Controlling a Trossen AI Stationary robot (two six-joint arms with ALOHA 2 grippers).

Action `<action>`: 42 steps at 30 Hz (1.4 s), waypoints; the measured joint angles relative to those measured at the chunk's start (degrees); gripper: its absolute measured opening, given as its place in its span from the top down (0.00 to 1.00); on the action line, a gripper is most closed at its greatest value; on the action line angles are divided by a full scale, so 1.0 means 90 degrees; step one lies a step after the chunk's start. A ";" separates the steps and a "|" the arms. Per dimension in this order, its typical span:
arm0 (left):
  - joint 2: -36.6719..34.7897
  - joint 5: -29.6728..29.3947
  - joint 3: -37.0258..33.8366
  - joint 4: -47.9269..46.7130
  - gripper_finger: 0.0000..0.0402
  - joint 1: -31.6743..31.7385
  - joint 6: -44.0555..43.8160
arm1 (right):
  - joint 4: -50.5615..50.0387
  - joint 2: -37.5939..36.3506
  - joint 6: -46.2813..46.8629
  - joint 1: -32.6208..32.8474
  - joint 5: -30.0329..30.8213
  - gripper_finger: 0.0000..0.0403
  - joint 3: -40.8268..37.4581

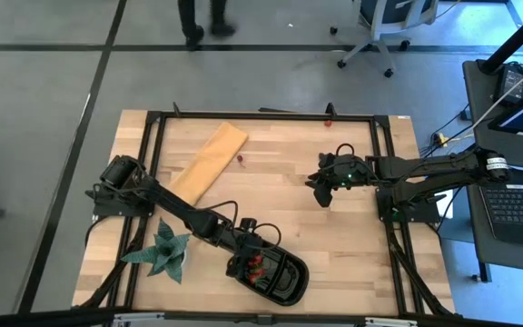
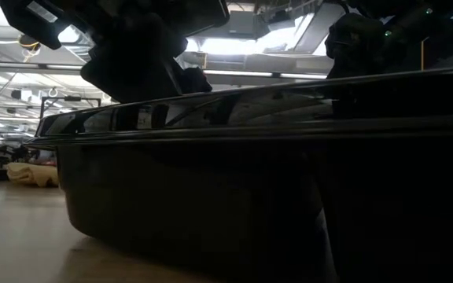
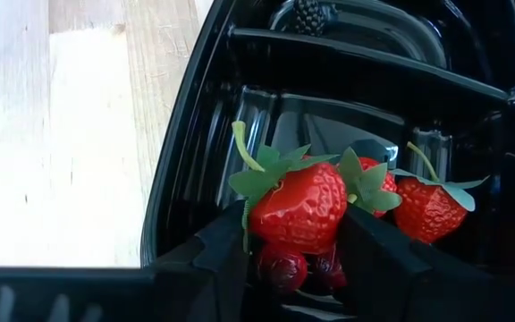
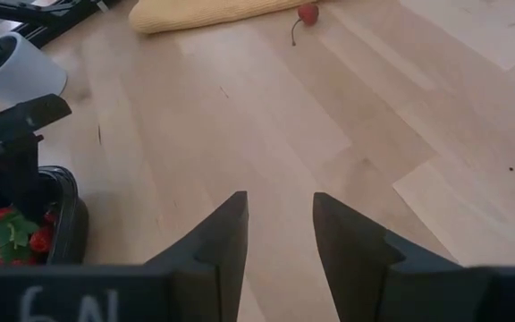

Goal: Pick and placing Produce into tupperware
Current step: Put the red strawberry into the black container, then put the blackberry into the black container

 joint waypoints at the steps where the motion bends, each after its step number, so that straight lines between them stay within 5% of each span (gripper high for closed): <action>1: 0.0000 0.0000 0.0000 0.0000 0.62 0.0000 0.0000 | 0.0000 0.0000 0.0001 0.0000 0.0001 0.67 0.0000; 21: -0.0411 0.0223 -0.0005 -0.0039 0.47 0.0089 -0.0123 | 0.0007 -0.0002 -0.0011 -0.0002 0.0002 0.67 0.0000; 27: -0.1273 0.0204 -0.0005 -0.0075 0.47 0.0290 0.0451 | 0.0010 -0.0002 -0.0015 -0.0002 0.0002 0.67 0.0000; 32: -0.2137 -0.0422 -0.0001 -0.0704 0.47 0.0539 0.1051 | 0.0015 -0.0002 -0.0016 -0.0002 0.0002 0.67 0.0000; 42: -0.3893 -0.0464 -0.0002 -0.1682 0.47 0.1632 0.1388 | 0.0056 -0.0002 -0.0018 -0.0002 0.0002 0.67 0.0000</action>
